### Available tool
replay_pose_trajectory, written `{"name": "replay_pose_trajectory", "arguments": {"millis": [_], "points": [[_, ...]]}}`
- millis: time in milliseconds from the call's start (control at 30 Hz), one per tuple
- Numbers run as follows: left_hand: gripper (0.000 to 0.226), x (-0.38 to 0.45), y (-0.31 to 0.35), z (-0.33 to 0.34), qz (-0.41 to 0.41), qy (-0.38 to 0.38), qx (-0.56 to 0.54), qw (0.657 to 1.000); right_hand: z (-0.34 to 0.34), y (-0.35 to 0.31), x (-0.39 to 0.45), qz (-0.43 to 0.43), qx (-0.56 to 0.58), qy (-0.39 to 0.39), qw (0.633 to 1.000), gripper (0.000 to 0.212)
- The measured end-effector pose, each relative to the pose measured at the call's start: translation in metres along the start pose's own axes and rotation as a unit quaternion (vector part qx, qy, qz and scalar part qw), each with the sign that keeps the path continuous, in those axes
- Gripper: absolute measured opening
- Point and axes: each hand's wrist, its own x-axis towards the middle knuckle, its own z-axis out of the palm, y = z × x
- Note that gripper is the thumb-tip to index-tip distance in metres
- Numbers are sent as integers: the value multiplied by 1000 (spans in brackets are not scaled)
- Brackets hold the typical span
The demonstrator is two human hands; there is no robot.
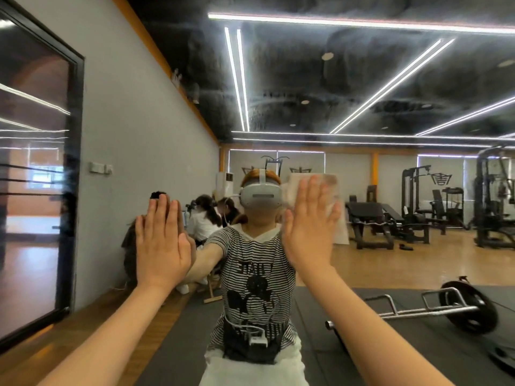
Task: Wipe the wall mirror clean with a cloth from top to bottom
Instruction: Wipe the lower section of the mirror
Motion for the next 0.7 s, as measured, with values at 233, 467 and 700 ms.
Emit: {"name": "replay_pose_trajectory", "arguments": {"millis": [233, 467, 700], "points": [[67, 1, -1, 1, 0, -3, -6, 1000, -2, 35, -7, -249, -94, -34, 963, 58], [68, -1, -1, 1, -5, -5, -10, 1000, -27, 110, -12, -60, -81, -22, 995, 60], [67, -1, -1, 0, -4, -17, 3, 1000, -8, 42, -12, 196, 45, 55, 978, 57]]}}
